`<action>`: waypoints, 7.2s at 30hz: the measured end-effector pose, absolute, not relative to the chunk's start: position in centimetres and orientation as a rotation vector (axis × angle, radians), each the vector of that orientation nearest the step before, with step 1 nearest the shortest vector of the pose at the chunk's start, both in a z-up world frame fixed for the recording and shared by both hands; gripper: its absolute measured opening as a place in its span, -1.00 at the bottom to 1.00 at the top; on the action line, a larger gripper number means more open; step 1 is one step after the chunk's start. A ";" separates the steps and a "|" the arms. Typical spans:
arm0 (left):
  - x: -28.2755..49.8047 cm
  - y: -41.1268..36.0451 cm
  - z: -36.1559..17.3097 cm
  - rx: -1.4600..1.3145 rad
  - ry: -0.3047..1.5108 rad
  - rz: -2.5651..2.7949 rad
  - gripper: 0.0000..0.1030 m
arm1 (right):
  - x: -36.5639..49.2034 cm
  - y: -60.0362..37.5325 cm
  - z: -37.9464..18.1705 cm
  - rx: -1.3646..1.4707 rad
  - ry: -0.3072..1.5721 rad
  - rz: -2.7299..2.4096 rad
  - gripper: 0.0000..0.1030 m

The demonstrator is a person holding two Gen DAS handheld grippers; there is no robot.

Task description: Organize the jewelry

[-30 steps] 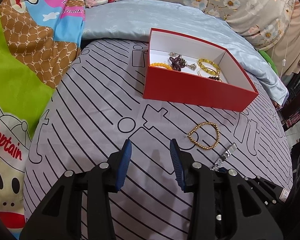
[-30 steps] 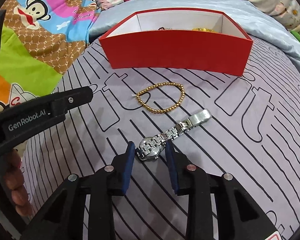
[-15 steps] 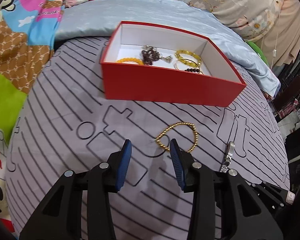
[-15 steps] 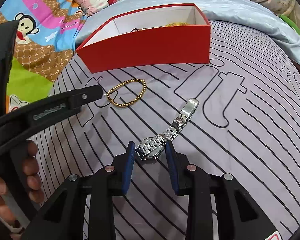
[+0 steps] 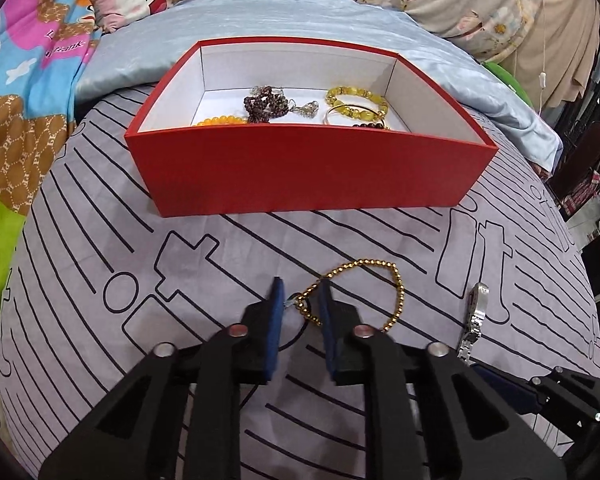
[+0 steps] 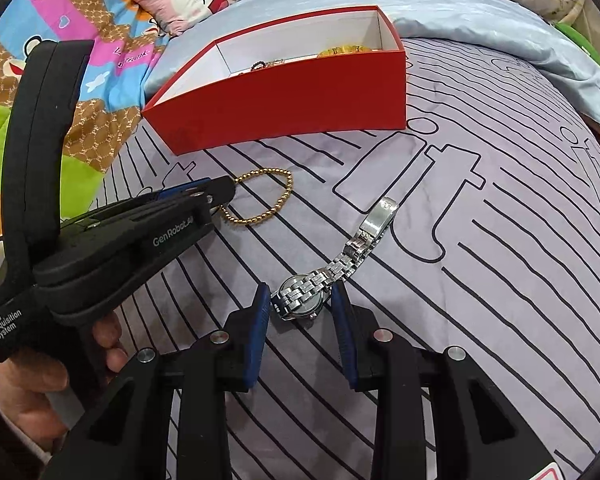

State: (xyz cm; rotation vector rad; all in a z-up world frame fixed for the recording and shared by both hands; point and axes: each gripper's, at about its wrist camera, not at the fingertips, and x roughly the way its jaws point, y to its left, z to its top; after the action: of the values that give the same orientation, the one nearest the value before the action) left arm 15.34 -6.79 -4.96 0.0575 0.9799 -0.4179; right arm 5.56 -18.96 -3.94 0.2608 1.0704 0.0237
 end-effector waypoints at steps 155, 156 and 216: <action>19.3 -6.1 2.3 0.052 0.842 -0.105 0.81 | 14.0 -22.6 2.7 0.158 0.836 -0.166 0.37; 19.1 -6.1 2.4 0.052 0.842 -0.106 0.81 | 13.9 -22.6 2.7 0.160 0.836 -0.168 0.38; 16.9 -4.9 3.3 0.059 0.819 -0.094 0.82 | 11.2 -21.6 3.4 0.155 0.815 -0.174 0.50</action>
State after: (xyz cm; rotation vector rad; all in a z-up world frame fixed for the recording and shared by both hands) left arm 16.90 -4.90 3.28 0.0589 0.8189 -0.0937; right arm 11.22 -21.61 3.40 0.1553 0.8150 -0.1740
